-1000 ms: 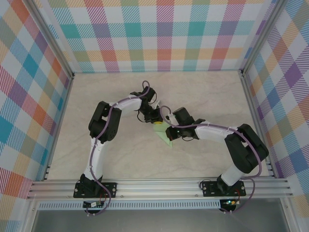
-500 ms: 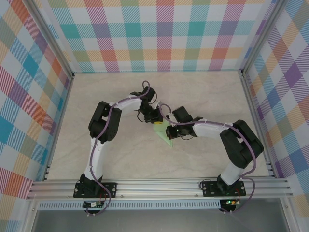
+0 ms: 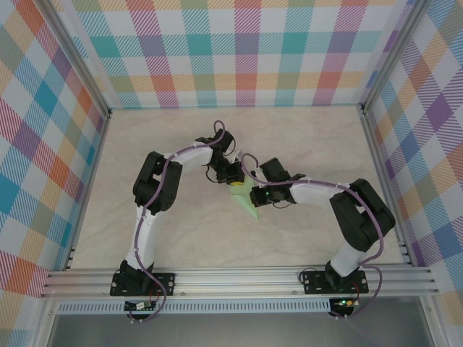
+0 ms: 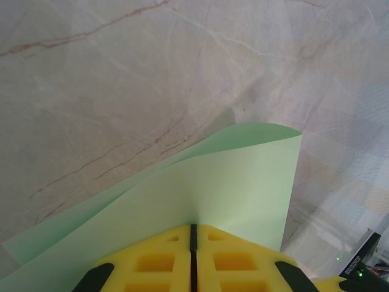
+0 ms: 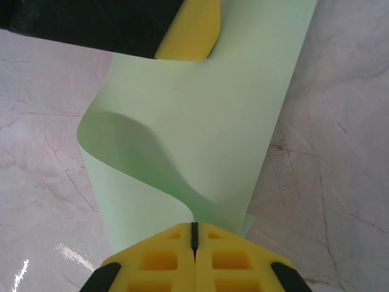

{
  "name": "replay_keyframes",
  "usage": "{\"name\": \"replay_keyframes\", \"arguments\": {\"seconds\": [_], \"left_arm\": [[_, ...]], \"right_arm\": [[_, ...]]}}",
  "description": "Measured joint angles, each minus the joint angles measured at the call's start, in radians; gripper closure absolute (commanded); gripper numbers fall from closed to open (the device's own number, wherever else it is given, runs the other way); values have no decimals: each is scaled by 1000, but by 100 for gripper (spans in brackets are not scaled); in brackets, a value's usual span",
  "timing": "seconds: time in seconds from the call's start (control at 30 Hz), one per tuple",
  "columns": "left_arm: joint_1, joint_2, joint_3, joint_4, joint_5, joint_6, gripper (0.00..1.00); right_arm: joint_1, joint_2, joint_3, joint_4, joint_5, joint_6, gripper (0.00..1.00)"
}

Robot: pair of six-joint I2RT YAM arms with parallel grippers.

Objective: Fold a paper plane with a square sheet of paper (fold left side to right side)
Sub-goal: Third fold the triangle at the center of the table.

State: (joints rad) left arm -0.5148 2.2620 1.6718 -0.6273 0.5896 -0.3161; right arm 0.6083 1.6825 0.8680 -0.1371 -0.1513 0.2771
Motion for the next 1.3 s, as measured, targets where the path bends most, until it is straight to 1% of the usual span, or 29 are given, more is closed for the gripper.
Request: {"name": "replay_keyframes", "arguments": {"seconds": [0.27, 1.3], "left_arm": [[0, 0, 0, 0, 0, 0, 92], [0, 0, 0, 0, 0, 0, 92]], "right_arm": [[0, 37, 6, -3, 0, 0, 100], [0, 55, 29, -26, 12, 0, 100]]}}
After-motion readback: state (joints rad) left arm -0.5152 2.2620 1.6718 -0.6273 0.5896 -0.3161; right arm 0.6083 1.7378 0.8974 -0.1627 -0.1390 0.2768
